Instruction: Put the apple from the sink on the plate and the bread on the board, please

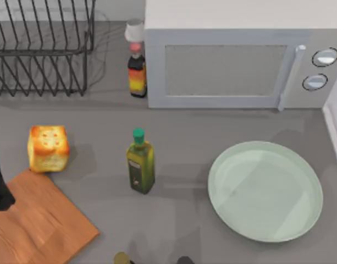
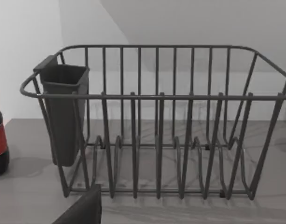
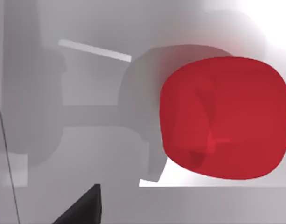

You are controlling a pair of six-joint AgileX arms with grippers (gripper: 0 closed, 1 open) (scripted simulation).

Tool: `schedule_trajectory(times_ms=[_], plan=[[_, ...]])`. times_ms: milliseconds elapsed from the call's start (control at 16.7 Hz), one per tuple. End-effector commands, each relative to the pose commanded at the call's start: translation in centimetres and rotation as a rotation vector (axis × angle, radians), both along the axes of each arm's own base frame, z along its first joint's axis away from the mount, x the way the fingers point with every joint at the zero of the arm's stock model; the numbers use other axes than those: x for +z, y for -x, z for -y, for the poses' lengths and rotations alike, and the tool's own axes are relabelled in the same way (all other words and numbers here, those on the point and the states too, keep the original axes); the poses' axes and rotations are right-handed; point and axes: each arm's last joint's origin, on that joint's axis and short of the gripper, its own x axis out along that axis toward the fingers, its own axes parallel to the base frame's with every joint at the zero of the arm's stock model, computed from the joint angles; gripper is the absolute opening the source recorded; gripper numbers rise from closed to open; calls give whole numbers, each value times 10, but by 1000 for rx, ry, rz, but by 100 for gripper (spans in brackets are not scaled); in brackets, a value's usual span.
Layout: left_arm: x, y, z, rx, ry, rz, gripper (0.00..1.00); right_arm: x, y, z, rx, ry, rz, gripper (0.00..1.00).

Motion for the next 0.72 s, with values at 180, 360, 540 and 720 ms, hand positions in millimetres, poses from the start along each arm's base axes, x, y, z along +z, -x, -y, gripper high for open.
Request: schedule_trajectory(times_ms=[180, 360, 540, 720], plan=[[0, 0, 0, 0, 0, 0, 100, -48, -1, 1, -1, 4, 16, 100], [0, 0, 0, 0, 0, 0, 100, -87, 4, 0, -3, 2, 9, 100], [0, 0, 0, 0, 0, 0, 100, -97, 7, 0, -3, 0, 1, 100], [0, 0, 0, 0, 0, 0, 100, -97, 7, 0, -3, 0, 1, 92]])
